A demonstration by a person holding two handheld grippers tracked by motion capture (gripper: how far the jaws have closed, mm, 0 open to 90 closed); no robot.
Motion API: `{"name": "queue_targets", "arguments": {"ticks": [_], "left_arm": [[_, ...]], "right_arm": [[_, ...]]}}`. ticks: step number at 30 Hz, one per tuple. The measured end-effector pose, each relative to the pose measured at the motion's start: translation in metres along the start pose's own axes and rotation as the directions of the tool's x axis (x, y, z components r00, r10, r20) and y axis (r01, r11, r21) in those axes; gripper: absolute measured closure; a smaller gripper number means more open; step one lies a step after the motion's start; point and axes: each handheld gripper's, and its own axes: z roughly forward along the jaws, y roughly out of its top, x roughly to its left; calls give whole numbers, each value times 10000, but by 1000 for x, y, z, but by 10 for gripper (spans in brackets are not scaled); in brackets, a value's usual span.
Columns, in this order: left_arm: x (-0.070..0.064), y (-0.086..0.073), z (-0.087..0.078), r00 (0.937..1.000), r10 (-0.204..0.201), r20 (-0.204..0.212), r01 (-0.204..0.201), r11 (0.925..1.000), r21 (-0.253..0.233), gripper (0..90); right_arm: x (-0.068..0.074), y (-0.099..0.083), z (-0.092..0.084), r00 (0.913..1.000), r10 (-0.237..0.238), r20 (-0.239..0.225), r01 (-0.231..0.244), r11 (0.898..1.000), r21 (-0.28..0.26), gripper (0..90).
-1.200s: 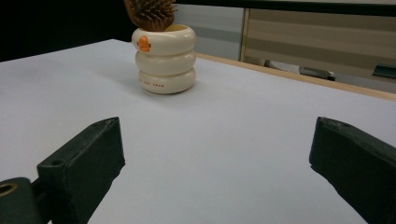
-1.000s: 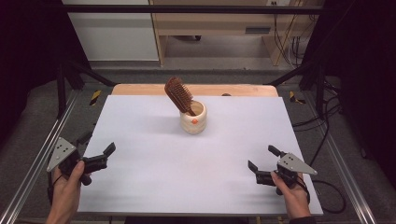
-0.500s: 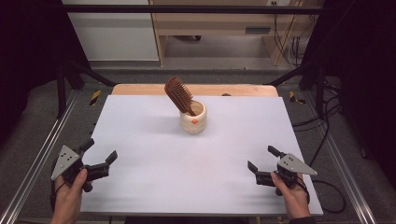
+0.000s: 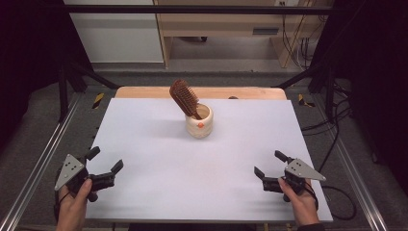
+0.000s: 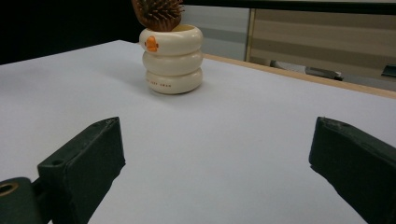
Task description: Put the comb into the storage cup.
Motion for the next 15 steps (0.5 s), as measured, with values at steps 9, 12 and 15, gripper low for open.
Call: {"name": "queue_targets", "arguments": {"ticks": [9,12,15], "left_arm": [[-5,-3,1,9999,-11,128,10,10000,31,16],[-6,-5,2,9998,-13,195,11,10000,61,16],[-8,-7,3,9997,-31,227,29,10000,90,16]], "right_arm": [[0,0,0,10000,-30,-31,30,10000,19,37],[0,0,0,10000,-24,-30,24,10000,16,37],[0,0,0,10000,-23,-37,23,10000,14,37]]}}
